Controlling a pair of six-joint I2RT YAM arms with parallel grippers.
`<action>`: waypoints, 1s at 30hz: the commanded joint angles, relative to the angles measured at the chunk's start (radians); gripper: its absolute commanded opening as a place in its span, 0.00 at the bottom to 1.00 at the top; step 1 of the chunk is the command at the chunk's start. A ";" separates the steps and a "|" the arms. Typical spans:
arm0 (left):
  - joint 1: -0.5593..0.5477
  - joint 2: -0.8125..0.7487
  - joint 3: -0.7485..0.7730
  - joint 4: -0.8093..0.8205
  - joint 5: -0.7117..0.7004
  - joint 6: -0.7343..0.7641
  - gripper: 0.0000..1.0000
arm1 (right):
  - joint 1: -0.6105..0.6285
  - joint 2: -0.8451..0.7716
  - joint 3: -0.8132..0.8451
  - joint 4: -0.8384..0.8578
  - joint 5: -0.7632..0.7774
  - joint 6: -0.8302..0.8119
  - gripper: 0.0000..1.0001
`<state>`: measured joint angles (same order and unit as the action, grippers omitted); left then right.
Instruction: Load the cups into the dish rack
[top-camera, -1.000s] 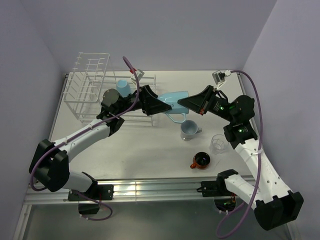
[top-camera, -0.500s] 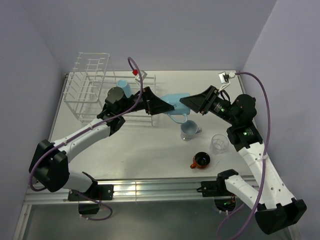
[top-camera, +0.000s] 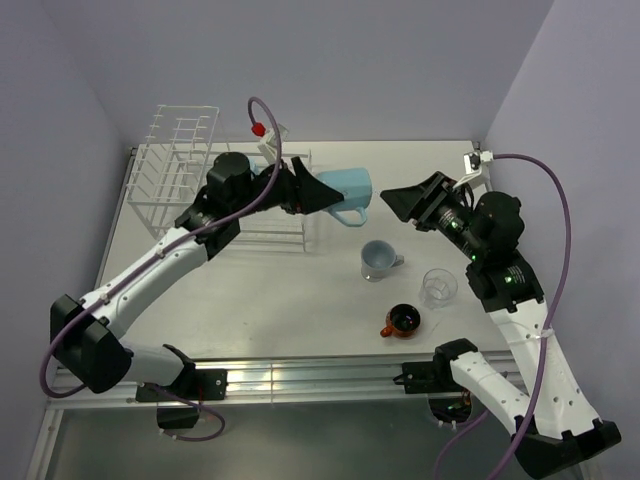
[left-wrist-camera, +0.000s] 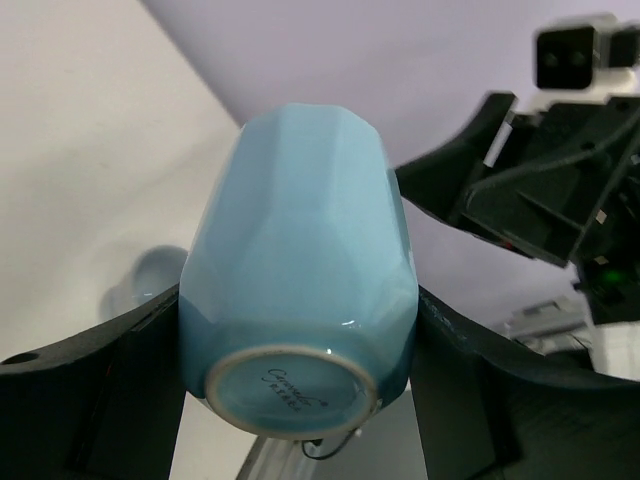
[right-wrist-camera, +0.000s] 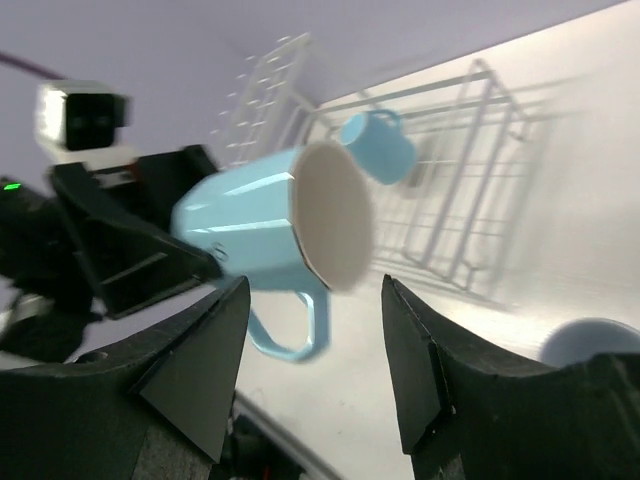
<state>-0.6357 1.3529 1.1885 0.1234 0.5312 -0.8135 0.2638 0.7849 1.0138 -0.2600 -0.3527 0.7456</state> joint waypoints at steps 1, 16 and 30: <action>0.021 -0.040 0.184 -0.178 -0.175 0.131 0.00 | -0.003 -0.009 0.060 -0.119 0.175 -0.069 0.63; 0.137 0.506 0.966 -0.970 -0.714 0.410 0.00 | -0.003 0.025 0.062 -0.193 0.264 -0.138 0.64; 0.186 0.745 1.082 -1.032 -0.795 0.476 0.00 | -0.003 0.059 0.020 -0.162 0.247 -0.170 0.64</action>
<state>-0.4507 2.1220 2.1975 -0.9741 -0.2310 -0.3725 0.2638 0.8436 1.0355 -0.4599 -0.1097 0.5995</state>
